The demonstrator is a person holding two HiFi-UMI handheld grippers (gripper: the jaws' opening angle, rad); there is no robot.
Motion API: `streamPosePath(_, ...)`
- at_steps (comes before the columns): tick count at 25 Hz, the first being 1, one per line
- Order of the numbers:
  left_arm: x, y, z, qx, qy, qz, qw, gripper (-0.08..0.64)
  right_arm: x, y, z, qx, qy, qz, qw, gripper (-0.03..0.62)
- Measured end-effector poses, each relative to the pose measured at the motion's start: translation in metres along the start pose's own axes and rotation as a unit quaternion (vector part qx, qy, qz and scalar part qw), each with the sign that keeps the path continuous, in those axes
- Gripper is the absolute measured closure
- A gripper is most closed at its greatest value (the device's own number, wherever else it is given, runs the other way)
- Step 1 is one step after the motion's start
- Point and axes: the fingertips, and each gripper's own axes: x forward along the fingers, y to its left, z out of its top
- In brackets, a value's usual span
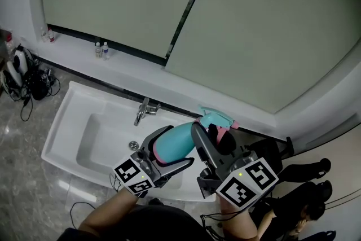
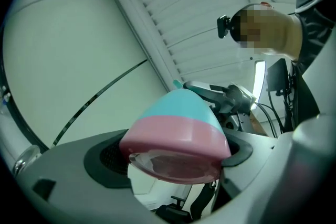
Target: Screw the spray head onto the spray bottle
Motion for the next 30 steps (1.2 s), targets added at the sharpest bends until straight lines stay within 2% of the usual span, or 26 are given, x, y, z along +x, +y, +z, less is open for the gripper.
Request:
streamPosePath(6,0.002,-0.009,0.008,-0.005,-0.013,-0.026,0.9996,0.089,-0.009,0.007,0.008,0.003,-0.010,0.010,1.000,0.451)
streamPosePath(10,0.002,-0.010,0.016,-0.005,-0.026,-0.029,0.9992,0.090,-0.009,0.007,0.011,0.026,-0.019,0.022,0.999,0.365)
streamPosePath(13,0.000,-0.011,0.020,-0.013,-0.034,-0.031,0.9989,0.090,-0.020,0.015,0.013,0.024,-0.026,0.037,0.999,0.364)
streamPosePath(17,-0.001,-0.002,0.021,-0.013,-0.034,-0.020,0.9991,0.089,-0.031,0.031,0.013,-0.011,-0.019,0.063,0.998,0.364)
streamPosePath(21,-0.002,0.006,0.022,-0.016,-0.033,-0.013,0.9992,0.089,-0.027,0.044,0.013,-0.075,-0.009,0.053,0.996,0.364)
streamPosePath(26,0.001,0.001,0.019,-0.033,-0.034,-0.024,0.9986,0.089,-0.026,0.059,0.012,-0.139,0.001,0.056,0.989,0.364)
streamPosePath(28,0.002,-0.002,0.020,-0.046,-0.038,-0.036,0.9976,0.089,-0.025,0.061,0.010,-0.135,0.002,0.068,0.988,0.364)
streamPosePath(30,0.002,-0.004,0.024,-0.064,-0.046,-0.051,0.9956,0.089,-0.026,0.064,0.011,-0.110,-0.002,0.097,0.989,0.365)
